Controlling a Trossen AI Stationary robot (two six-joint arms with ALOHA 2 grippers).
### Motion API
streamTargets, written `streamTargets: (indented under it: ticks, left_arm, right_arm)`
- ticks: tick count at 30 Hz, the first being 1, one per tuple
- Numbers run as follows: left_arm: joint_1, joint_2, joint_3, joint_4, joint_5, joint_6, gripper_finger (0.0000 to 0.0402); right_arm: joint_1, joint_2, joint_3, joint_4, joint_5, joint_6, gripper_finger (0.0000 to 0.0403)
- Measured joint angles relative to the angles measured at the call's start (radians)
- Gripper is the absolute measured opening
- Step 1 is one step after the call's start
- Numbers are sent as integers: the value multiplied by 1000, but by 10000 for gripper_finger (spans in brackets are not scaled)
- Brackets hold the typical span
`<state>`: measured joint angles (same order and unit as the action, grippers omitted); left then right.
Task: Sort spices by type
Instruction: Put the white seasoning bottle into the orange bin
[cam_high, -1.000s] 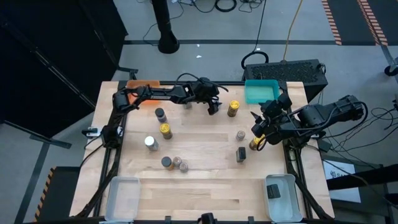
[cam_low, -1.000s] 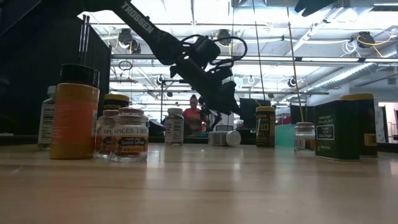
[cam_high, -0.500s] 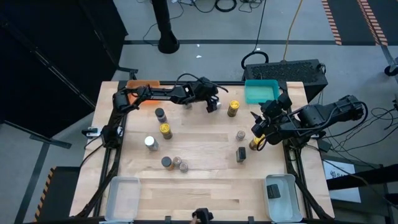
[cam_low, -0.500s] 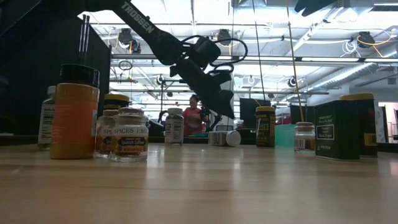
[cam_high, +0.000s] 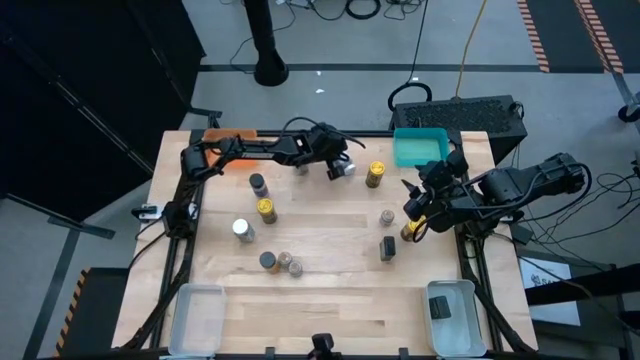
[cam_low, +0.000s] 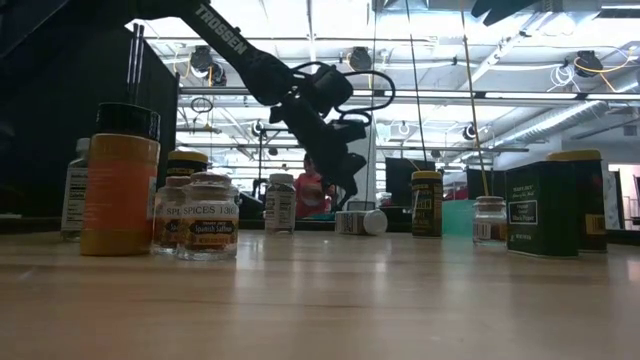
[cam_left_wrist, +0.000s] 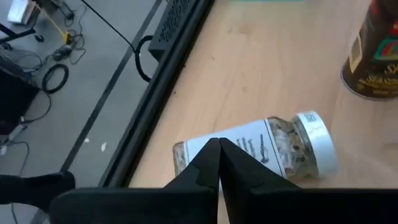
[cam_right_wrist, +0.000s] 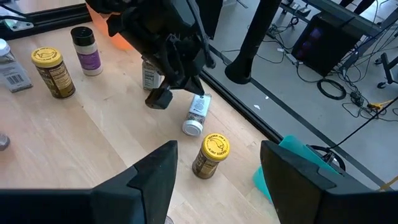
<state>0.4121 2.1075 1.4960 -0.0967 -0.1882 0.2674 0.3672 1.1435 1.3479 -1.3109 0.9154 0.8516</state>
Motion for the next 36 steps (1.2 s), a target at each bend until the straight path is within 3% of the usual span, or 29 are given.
streamTargets:
  ticks: [4,14,18,25,28,31,36]
  left_arm:
    - [2,0,0,-3,65,-74,5]
    - [44,0,0,-37,115,-266,3]
    - [66,0,0,-58,204,-313,2]
    - [72,0,2,-52,272,-311,2]
    - [72,0,58,-133,343,-259,1]
    - [70,-1,156,-234,310,-173,1]
    - [106,-2,211,-256,289,-50,1]
  right_arm:
    - [0,0,0,0,0,0,215]
    - [0,0,0,0,0,0,215]
    - [0,0,0,0,0,0,215]
    - [0,0,0,0,10,-3,215]
    - [0,0,0,0,10,-3,215]
    - [-2,0,0,0,11,-4,215]
    - [-17,0,0,10,25,4,215]
